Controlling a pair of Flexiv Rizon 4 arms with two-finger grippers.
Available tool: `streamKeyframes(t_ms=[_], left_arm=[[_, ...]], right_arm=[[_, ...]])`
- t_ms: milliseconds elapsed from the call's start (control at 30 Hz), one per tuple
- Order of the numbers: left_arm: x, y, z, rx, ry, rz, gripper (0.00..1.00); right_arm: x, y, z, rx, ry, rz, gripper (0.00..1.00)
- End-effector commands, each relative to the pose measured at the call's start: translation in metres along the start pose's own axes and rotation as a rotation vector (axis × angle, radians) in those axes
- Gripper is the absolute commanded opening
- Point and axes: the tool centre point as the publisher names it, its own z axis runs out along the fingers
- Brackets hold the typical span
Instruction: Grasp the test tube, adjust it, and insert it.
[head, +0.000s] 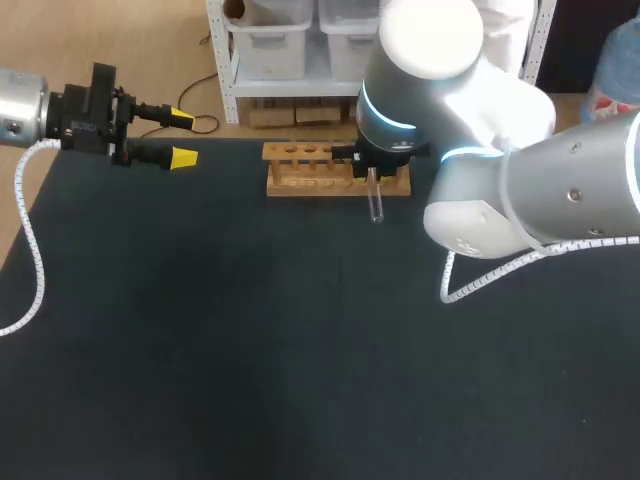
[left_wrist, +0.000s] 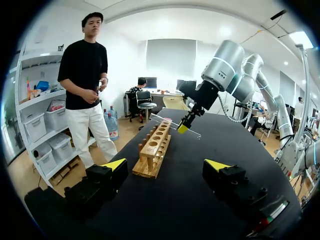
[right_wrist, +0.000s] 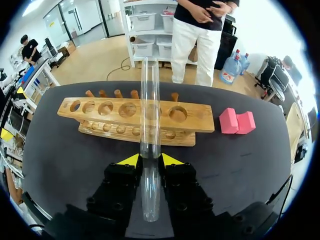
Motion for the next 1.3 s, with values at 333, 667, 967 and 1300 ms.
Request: streamKeyframes(t_ms=[333,667,967,1300], left_arm=[[0.001,-0.001,0.000,-0.002,-0.002,0.003,1.00],[0.001,-0.001,0.000,-0.002,-0.002,0.003,1.00],[0.001,-0.001,0.000,-0.002,-0.002,0.003,1.00],[0.001,-0.001,0.000,-0.002,-0.002,0.003,1.00]], right_arm=[[0.003,-0.001,0.007,-0.008,0.026,0.019,0.00],[0.001,-0.003,-0.020,0.036,-0.043,0.041,0.00],[-0.001,-0.004,-0.059,0.092,-0.132,0.070,0.00],[-0.002,-0.006,-0.082,0.081,-0.180,0.062,0.00]])
